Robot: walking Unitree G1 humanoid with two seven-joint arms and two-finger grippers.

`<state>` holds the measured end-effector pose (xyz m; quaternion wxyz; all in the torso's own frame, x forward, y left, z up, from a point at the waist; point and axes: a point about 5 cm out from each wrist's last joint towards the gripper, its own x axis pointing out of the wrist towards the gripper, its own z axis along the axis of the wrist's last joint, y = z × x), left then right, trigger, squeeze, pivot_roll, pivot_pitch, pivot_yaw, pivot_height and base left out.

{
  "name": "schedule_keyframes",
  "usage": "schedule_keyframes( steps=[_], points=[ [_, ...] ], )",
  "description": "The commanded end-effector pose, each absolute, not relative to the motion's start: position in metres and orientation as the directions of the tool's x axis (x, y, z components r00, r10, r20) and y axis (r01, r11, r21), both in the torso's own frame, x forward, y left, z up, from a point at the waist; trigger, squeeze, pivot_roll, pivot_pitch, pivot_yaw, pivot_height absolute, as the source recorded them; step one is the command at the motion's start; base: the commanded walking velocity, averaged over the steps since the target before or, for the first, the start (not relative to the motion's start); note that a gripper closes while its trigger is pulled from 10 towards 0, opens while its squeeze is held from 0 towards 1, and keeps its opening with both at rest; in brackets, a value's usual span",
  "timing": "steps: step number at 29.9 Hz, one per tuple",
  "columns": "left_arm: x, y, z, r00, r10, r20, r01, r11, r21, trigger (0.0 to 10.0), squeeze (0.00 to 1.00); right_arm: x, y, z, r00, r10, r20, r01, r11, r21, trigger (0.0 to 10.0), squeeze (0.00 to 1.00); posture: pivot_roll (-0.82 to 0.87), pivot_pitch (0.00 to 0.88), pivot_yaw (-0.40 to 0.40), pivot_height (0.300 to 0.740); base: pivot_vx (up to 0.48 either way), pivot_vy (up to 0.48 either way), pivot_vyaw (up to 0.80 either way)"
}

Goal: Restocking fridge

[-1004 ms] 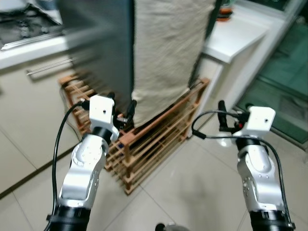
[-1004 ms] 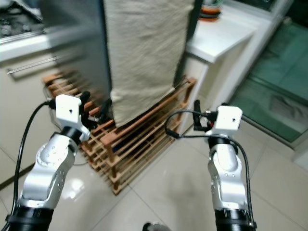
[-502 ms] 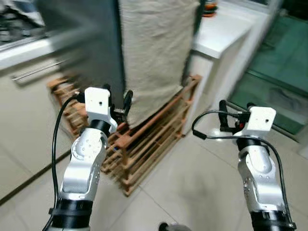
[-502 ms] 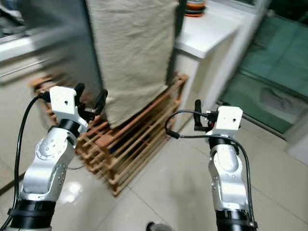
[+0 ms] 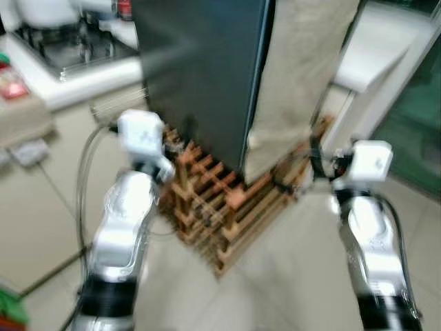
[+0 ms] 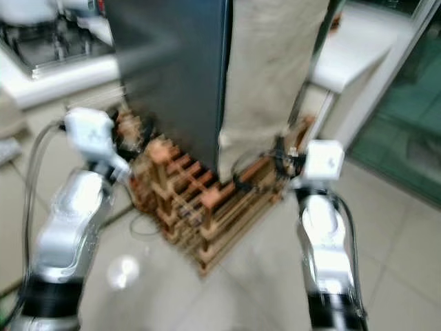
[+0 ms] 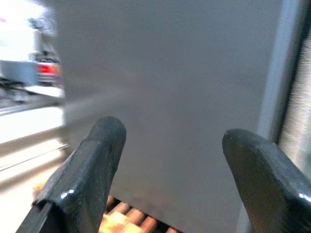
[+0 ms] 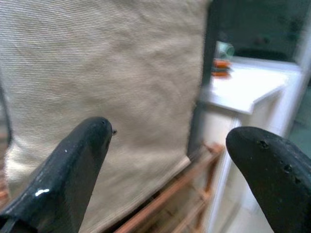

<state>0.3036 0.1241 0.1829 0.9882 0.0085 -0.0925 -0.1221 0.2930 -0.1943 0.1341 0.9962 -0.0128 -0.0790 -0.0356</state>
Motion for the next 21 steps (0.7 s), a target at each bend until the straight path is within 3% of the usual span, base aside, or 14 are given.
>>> schedule_keyframes(
  steps=[1,6,10,21],
  points=[
    [0.307,0.124,0.186,0.954,-0.246,0.172,0.238,0.969,0.066,10.0,0.00,0.291,-0.195,0.145,0.975,-0.086,0.207,0.091,0.996,-0.013,10.0,0.16,-0.04,0.000,-0.024,0.740,0.000,0.000,-0.76],
    [0.277,0.125,0.176,0.942,-0.311,0.124,0.302,0.950,0.083,10.0,0.00,0.262,-0.203,0.161,0.961,-0.108,0.253,0.135,0.987,-0.091,10.0,0.16,-0.05,0.000,-0.024,0.740,0.000,0.000,-0.76],
    [0.266,0.120,0.175,0.942,-0.307,0.135,0.297,0.951,0.089,10.0,0.00,0.253,-0.207,0.157,0.968,-0.111,0.227,0.136,0.986,-0.098,10.0,0.15,-0.06,0.005,-0.023,0.740,0.000,0.000,0.00],
    [0.280,0.117,0.186,0.951,-0.245,0.189,0.248,0.969,0.005,10.0,0.00,0.272,-0.192,0.162,0.976,-0.048,0.214,0.066,0.995,-0.075,10.0,0.14,-0.07,0.003,-0.019,0.740,0.000,-0.455,0.00]
  ],
)
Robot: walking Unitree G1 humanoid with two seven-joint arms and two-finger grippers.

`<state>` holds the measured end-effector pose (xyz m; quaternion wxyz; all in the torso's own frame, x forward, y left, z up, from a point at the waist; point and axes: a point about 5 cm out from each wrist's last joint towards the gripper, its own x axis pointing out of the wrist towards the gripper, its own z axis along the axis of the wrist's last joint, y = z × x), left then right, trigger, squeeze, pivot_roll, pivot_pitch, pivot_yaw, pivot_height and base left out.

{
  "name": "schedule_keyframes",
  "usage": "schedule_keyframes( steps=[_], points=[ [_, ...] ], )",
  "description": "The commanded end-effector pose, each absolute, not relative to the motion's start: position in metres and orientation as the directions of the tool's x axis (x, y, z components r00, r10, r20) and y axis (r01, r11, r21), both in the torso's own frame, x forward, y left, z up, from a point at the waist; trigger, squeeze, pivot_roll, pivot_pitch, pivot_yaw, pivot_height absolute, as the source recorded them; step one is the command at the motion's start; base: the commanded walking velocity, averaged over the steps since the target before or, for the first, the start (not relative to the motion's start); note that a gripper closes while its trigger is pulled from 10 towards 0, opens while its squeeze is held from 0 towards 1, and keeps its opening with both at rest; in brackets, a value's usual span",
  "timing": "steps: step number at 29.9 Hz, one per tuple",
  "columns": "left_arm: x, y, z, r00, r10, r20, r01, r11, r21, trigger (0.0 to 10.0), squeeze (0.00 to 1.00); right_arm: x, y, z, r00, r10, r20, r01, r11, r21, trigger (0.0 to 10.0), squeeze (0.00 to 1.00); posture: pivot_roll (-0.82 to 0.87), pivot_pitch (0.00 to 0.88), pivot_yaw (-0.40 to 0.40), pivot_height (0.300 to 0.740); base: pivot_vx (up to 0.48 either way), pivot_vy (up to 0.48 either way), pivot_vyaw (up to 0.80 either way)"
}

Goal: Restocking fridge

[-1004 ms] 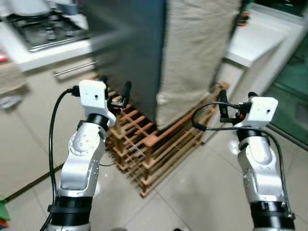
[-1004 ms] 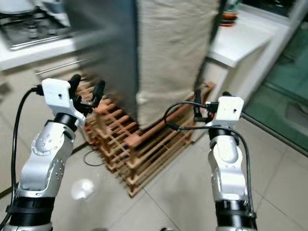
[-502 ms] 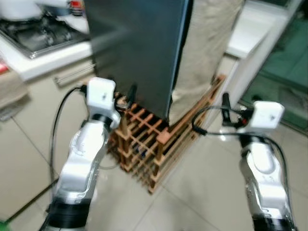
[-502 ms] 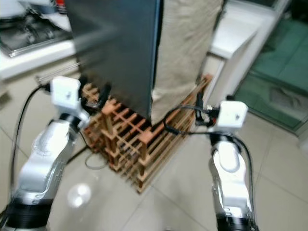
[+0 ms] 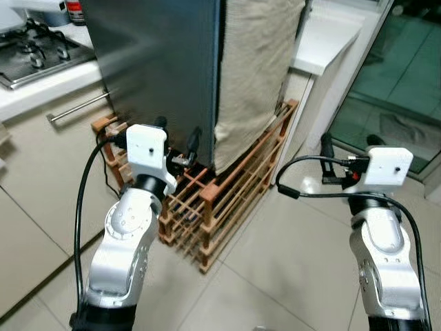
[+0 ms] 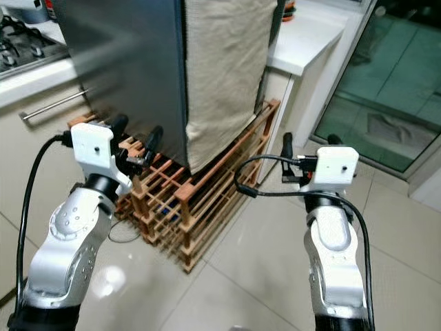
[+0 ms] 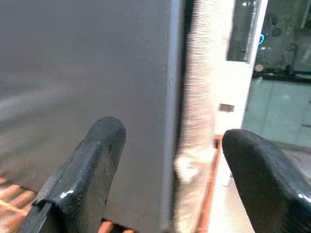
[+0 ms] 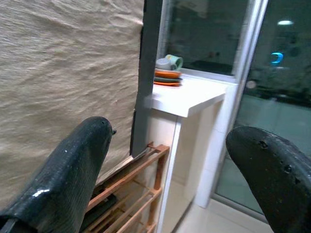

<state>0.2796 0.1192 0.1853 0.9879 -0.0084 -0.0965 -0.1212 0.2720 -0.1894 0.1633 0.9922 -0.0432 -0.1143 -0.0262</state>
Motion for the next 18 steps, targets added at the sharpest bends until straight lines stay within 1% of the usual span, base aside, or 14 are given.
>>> schedule_keyframes(
  steps=[1,4,5,6,7,9,11,14,18],
  points=[
    [0.282,0.116,0.186,0.953,-0.241,0.186,0.246,0.969,-0.002,10.0,0.00,0.273,-0.191,0.162,0.976,-0.043,0.213,0.059,0.996,-0.073,10.0,0.14,-0.07,0.005,-0.020,0.740,0.000,-0.420,0.00],
    [0.286,0.118,0.183,0.962,-0.216,0.165,0.222,0.975,-0.017,10.0,0.00,0.276,-0.188,0.159,0.982,-0.028,0.185,0.038,0.998,-0.046,10.0,0.14,-0.07,0.008,-0.020,0.740,0.294,-0.376,0.00],
    [0.291,0.126,0.179,0.977,-0.166,0.134,0.173,0.984,-0.040,10.0,0.00,0.278,-0.188,0.157,0.987,-0.022,0.161,0.026,0.999,-0.023,10.0,0.14,-0.07,0.008,-0.020,0.740,0.401,-0.259,0.00],
    [0.291,0.126,0.179,0.977,-0.166,0.134,0.173,0.984,-0.040,10.0,0.00,0.278,-0.188,0.157,0.987,-0.022,0.161,0.026,0.999,-0.023,10.0,0.14,-0.07,0.008,-0.020,0.740,0.401,-0.259,0.00],
    [0.296,0.134,0.173,0.991,-0.101,0.090,0.107,0.992,-0.065,10.0,0.00,0.279,-0.188,0.155,0.990,-0.015,0.142,0.017,1.000,-0.010,10.0,0.14,-0.07,0.008,-0.020,0.740,0.450,0.000,0.00],
    [0.300,0.142,0.167,0.997,-0.051,0.051,0.056,0.993,-0.103,10.0,0.00,0.279,-0.187,0.153,0.991,0.003,0.133,-0.001,1.000,-0.014,10.0,0.14,-0.07,0.009,-0.021,0.740,0.427,0.000,0.00],
    [0.300,0.145,0.167,0.998,-0.038,0.047,0.043,0.994,-0.098,10.0,0.00,0.278,-0.187,0.153,0.991,0.005,0.132,-0.003,1.000,-0.015,10.0,0.14,-0.07,0.009,-0.021,0.740,0.000,0.000,0.00],
    [0.307,0.147,0.168,0.999,-0.011,0.038,0.013,0.999,-0.053,10.0,0.00,0.279,-0.185,0.152,0.992,0.018,0.124,-0.017,1.000,-0.014,10.0,0.13,-0.07,0.009,-0.021,0.740,0.000,0.000,0.00],
    [0.310,0.144,0.171,0.998,-0.022,0.055,0.024,0.999,-0.042,10.0,0.00,0.280,-0.184,0.153,0.992,0.017,0.124,-0.016,1.000,-0.009,10.0,0.13,-0.08,0.010,-0.015,0.740,0.000,0.000,0.00]
  ],
)
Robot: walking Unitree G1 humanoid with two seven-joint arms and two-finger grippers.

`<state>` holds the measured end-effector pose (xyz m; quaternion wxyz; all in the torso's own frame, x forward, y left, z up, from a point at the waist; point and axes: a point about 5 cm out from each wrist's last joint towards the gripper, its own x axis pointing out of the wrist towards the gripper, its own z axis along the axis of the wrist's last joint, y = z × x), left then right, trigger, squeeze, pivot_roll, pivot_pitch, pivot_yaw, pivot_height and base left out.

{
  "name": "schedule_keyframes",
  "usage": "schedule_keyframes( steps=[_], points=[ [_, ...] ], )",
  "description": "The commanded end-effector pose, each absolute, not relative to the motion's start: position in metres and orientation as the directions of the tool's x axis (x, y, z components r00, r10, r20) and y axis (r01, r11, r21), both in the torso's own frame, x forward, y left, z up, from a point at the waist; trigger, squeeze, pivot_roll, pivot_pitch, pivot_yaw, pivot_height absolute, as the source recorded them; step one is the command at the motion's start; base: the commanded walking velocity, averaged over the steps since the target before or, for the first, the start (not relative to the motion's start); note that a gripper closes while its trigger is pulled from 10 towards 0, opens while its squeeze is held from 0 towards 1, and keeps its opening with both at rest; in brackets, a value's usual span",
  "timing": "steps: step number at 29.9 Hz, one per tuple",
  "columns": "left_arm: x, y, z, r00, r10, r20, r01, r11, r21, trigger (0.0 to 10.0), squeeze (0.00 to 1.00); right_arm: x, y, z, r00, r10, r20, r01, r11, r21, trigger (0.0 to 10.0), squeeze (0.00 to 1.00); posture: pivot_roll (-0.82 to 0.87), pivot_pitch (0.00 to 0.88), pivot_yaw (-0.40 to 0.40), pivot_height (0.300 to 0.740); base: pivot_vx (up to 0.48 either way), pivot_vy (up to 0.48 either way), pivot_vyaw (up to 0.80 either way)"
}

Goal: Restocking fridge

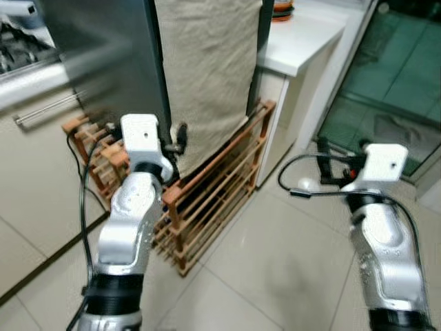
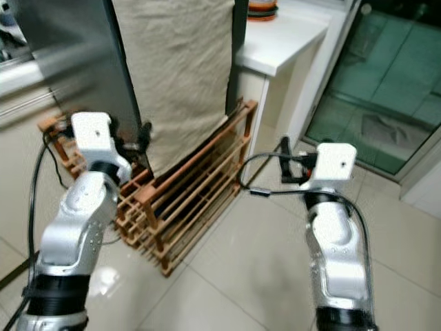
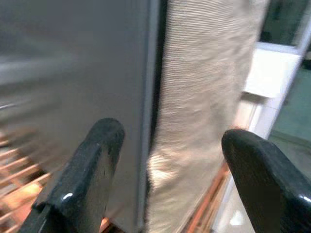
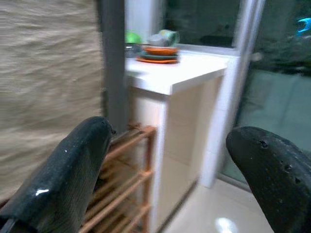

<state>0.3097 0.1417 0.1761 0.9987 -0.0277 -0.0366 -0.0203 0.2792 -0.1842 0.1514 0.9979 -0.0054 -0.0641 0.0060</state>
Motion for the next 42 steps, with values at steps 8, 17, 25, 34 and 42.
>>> schedule_keyframes(
  steps=[8,17,25,34,42],
  points=[
    [0.289,0.142,0.202,0.962,-0.098,0.257,0.097,0.995,0.016,10.0,0.00,0.270,-0.185,0.179,0.968,-0.012,0.251,0.032,0.997,-0.077,10.0,0.13,-0.08,0.012,-0.018,0.740,0.000,0.000,0.00],
    [0.219,0.169,0.197,0.977,-0.160,0.138,0.139,0.979,0.151,10.0,0.00,0.200,-0.212,0.205,0.950,-0.084,0.299,0.134,0.979,-0.151,10.0,0.14,-0.07,0.034,-0.032,0.740,0.000,0.000,0.00],
    [0.232,0.152,0.225,0.939,-0.136,0.317,0.109,0.989,0.102,10.0,0.00,0.213,-0.198,0.221,0.928,-0.055,0.369,0.117,0.982,-0.147,10.0,0.14,-0.08,0.023,-0.029,0.740,0.239,0.000,0.00],
    [0.237,0.150,0.224,0.946,-0.112,0.305,0.104,0.994,0.043,10.0,0.00,0.225,-0.198,0.211,0.944,-0.062,0.325,0.112,0.984,-0.138,10.0,0.14,-0.07,0.026,-0.027,0.740,0.473,0.000,0.00],
    [0.240,0.153,0.220,0.957,-0.055,0.286,0.038,0.997,0.062,10.0,0.00,0.231,-0.197,0.207,0.952,-0.028,0.305,0.078,0.985,-0.153,10.0,0.14,-0.07,0.031,-0.034,0.740,0.371,0.243,0.00]
  ],
)
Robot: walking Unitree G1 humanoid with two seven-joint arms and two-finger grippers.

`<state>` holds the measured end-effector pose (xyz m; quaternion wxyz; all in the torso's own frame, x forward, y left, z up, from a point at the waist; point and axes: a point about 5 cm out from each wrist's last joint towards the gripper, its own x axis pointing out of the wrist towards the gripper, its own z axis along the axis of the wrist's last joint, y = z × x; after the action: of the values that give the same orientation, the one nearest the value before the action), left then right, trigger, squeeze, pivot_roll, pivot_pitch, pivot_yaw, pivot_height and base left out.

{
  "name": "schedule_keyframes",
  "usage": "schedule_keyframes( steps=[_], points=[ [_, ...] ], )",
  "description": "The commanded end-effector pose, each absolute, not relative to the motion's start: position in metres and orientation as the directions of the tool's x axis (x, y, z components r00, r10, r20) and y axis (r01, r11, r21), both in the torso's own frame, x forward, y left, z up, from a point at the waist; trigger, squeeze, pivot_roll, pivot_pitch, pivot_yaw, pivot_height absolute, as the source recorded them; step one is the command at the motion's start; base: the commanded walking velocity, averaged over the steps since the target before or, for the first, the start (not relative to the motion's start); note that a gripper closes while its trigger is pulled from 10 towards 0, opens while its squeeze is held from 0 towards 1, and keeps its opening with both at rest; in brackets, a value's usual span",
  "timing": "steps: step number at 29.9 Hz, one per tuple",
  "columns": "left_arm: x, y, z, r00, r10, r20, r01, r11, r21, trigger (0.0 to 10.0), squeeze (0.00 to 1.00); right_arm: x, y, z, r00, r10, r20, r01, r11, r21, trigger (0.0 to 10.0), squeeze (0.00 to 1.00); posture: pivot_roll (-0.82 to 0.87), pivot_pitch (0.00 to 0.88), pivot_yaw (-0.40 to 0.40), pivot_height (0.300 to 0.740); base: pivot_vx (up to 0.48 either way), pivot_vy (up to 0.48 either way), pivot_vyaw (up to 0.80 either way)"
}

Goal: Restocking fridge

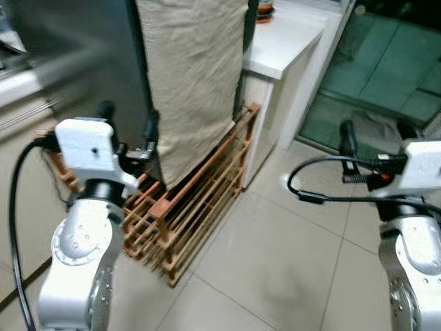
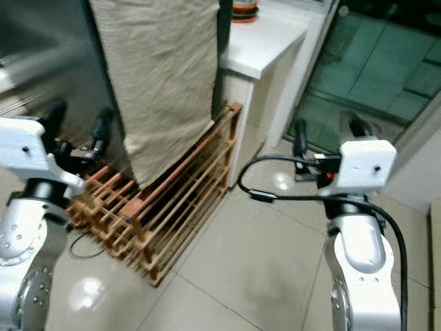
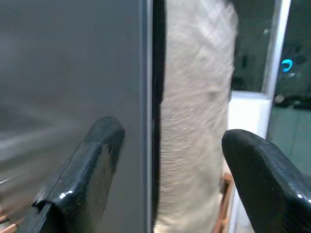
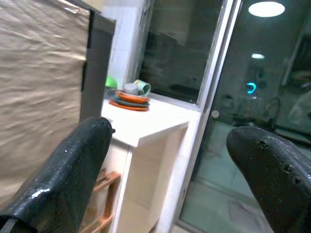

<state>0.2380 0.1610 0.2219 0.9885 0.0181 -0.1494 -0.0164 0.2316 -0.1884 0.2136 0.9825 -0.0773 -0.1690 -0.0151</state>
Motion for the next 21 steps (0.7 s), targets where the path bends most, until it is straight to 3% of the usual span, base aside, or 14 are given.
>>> schedule_keyframes(
  steps=[1,3,8,13,17,21],
  points=[
    [0.242,0.155,0.220,0.957,-0.029,0.287,-0.002,0.994,0.106,10.0,0.00,0.233,-0.196,0.206,0.954,-0.019,0.298,0.067,0.986,-0.151,10.0,0.14,-0.07,0.031,-0.034,0.740,0.000,0.450,0.00],
    [0.243,0.157,0.219,0.957,-0.011,0.289,-0.029,0.990,0.135,10.0,0.00,0.234,-0.195,0.205,0.956,-0.013,0.293,0.060,0.987,-0.149,10.0,0.14,-0.07,0.031,-0.034,0.740,0.000,0.450,0.00],
    [0.265,0.162,0.214,0.969,0.024,0.245,-0.068,0.983,0.171,10.0,0.00,0.247,-0.190,0.197,0.968,0.005,0.253,0.020,0.995,-0.100,10.0,0.14,-0.07,0.027,-0.039,0.740,0.000,0.000,0.00],
    [0.281,0.182,0.216,0.966,0.119,0.229,-0.143,0.986,0.091,10.0,0.00,0.251,-0.187,0.196,0.968,0.034,0.248,-0.008,0.994,-0.106,10.0,0.14,-0.08,0.026,-0.035,0.740,0.000,0.000,0.00],
    [0.286,0.179,0.219,0.966,0.095,0.241,-0.113,0.992,0.062,10.0,0.00,0.252,-0.187,0.194,0.970,0.035,0.242,-0.009,0.994,-0.110,10.0,0.14,-0.08,0.026,-0.035,0.740,0.000,0.000,0.00],
    [0.289,0.155,0.217,0.972,-0.025,0.235,0.024,1.000,0.006,10.0,0.00,0.253,-0.185,0.192,0.971,0.047,0.236,-0.022,0.994,-0.109,10.0,0.14,-0.08,0.028,-0.034,0.740,0.000,0.000,0.00]
  ],
)
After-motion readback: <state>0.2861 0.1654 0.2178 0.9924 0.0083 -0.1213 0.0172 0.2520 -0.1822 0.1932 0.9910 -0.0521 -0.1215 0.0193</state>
